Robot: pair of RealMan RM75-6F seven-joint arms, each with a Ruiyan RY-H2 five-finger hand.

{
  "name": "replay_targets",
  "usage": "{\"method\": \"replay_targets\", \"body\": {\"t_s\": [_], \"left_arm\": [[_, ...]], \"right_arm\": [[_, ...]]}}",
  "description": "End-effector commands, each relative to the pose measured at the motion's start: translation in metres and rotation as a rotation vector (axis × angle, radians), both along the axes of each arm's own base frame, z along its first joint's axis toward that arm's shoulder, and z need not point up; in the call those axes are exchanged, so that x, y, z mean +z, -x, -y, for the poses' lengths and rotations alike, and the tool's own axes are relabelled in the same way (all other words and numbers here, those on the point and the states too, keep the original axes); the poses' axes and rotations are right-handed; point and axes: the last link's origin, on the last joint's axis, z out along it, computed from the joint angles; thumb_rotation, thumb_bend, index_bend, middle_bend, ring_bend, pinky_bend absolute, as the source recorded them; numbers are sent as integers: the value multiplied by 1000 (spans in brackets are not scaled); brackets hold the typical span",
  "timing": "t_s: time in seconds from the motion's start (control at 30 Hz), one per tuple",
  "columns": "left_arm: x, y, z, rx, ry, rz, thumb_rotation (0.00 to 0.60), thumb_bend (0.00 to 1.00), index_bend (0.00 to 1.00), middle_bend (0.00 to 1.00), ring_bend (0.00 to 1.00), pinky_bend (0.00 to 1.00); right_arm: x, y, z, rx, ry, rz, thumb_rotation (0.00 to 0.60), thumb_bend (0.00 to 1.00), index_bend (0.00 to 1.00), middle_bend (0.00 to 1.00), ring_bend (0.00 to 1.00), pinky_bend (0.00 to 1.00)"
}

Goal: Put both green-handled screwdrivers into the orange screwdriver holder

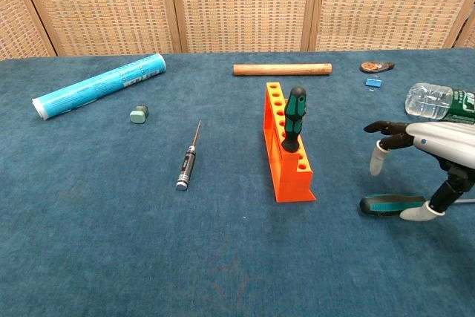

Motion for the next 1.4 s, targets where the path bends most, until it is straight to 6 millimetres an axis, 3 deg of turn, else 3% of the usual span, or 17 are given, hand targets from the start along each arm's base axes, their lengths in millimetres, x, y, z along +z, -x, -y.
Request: {"method": "replay_targets", "body": {"t_s": [0.03, 1.0, 1.4], "left_arm": [[0, 0, 0, 1, 2, 0, 600, 0, 0, 0, 0, 0], [-3, 1, -3, 14, 5, -12, 600, 0, 0, 0, 0, 0], [-5, 1, -3, 15, 8, -15, 600, 0, 0, 0, 0, 0]], "right_arm": [[-3, 0, 2, 10, 0, -15, 600, 154, 413, 0, 0, 0], [-25, 4, 12, -14, -46, -81, 600, 236, 426, 0, 0, 0], [-25, 5, 13, -19, -38, -66, 600, 315, 591, 0, 0, 0]]}}
